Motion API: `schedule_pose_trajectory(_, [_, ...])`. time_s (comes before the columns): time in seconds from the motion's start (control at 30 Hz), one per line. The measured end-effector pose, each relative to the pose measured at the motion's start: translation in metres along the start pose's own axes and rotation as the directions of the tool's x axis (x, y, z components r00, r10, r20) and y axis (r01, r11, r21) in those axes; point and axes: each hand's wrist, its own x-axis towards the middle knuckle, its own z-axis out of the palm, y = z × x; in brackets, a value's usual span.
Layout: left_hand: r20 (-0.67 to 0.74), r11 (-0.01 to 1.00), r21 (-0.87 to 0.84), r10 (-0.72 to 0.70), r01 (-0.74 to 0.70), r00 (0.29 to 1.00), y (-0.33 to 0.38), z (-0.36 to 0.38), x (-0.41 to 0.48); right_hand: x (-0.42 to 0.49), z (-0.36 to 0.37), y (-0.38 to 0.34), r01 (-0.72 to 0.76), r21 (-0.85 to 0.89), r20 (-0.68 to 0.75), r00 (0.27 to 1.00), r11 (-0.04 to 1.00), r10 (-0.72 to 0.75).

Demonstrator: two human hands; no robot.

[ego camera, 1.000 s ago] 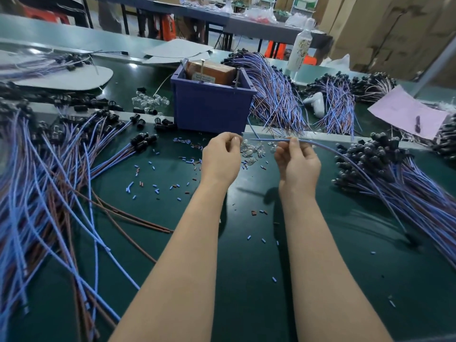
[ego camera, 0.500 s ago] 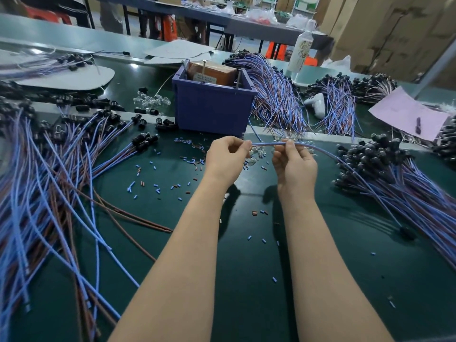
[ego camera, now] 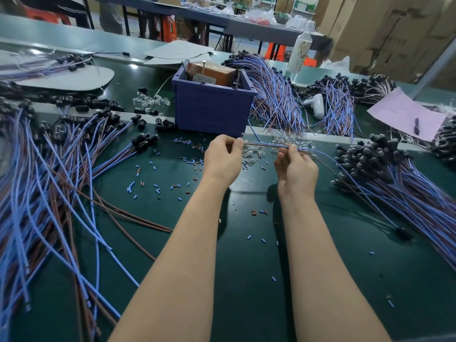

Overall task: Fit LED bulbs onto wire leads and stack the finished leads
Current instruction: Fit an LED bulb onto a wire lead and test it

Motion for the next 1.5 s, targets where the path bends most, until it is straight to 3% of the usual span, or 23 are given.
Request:
schedule_pose_trajectory(0.27, [-0.027, 0.998, -0.037, -0.057, 0.056, 0.998, 0.000, -0.001, 0.000, 0.000, 0.000, 0.001, 0.013, 0.002, -0.024, 1.000, 1.000, -0.013])
schedule_pose_trajectory(0.53, [-0.167, 0.979, -0.145, -0.165, 0.142, 0.972, -0.002, -0.011, 0.005, 0.006, -0.009, -0.006, 0.015, 0.053, -0.072, 0.997, 0.999, -0.011])
schedule_pose_trajectory(0.6, [-0.104, 0.969, -0.163, -0.202, 0.183, 0.974, 0.001, -0.007, 0.002, 0.006, -0.007, -0.005, -0.005, 0.078, -0.064, 0.998, 0.997, 0.010])
schedule_pose_trajectory(0.7, [0.193, 0.930, -0.192, -0.276, 0.312, 0.941, 0.007, -0.004, -0.004, 0.004, -0.004, -0.005, -0.066, 0.154, -0.036, 0.997, 0.986, 0.072])
schedule_pose_trajectory(0.8, [0.376, 0.976, -0.081, -0.156, 0.200, 0.913, 0.009, 0.003, -0.012, -0.002, 0.001, -0.001, -0.182, 0.194, 0.048, 0.983, 0.964, 0.176])
schedule_pose_trajectory(0.87, [0.313, 0.988, -0.126, -0.042, 0.085, 0.949, 0.009, 0.009, -0.013, -0.006, 0.007, 0.004, -0.234, 0.116, 0.104, 0.969, 0.965, 0.222])
schedule_pose_trajectory(0.97, [0.132, 0.980, -0.200, 0.011, 0.015, 0.991, 0.011, 0.009, -0.010, -0.012, 0.012, 0.010, -0.225, -0.125, 0.191, 0.950, 0.966, 0.246])
schedule_pose_trajectory(1.03, [0.024, 0.974, -0.226, 0.024, -0.018, 0.999, 0.011, 0.006, -0.007, -0.018, 0.014, 0.010, -0.137, -0.297, 0.264, 0.939, 0.945, 0.219])
schedule_pose_trajectory(1.13, [-0.247, 0.961, -0.276, -0.055, -0.016, 0.967, 0.006, -0.003, 0.002, -0.027, 0.015, 0.007, 0.224, -0.514, 0.436, 0.900, 0.828, 0.027])
schedule_pose_trajectory(1.23, [-0.453, 0.927, -0.374, -0.205, 0.023, 0.868, 0.002, -0.013, 0.006, -0.035, 0.018, 0.005, 0.591, -0.532, 0.490, 0.799, 0.606, -0.348])
schedule_pose_trajectory(1.3, [-0.486, 0.910, -0.416, -0.220, -0.003, 0.846, 0.003, -0.014, 0.007, -0.036, 0.018, 0.008, 0.698, -0.570, 0.523, 0.715, 0.434, -0.464])
schedule_pose_trajectory(1.4, [-0.472, 0.893, -0.444, -0.159, -0.078, 0.867, 0.008, -0.011, 0.005, -0.028, 0.014, 0.017, 0.679, -0.689, 0.619, 0.733, 0.251, -0.282])
schedule_pose_trajectory(1.5, [-0.423, 0.855, -0.504, -0.124, -0.120, 0.897, 0.010, -0.009, 0.004, -0.026, 0.011, 0.023, 0.636, -0.723, 0.607, 0.771, 0.269, -0.192])
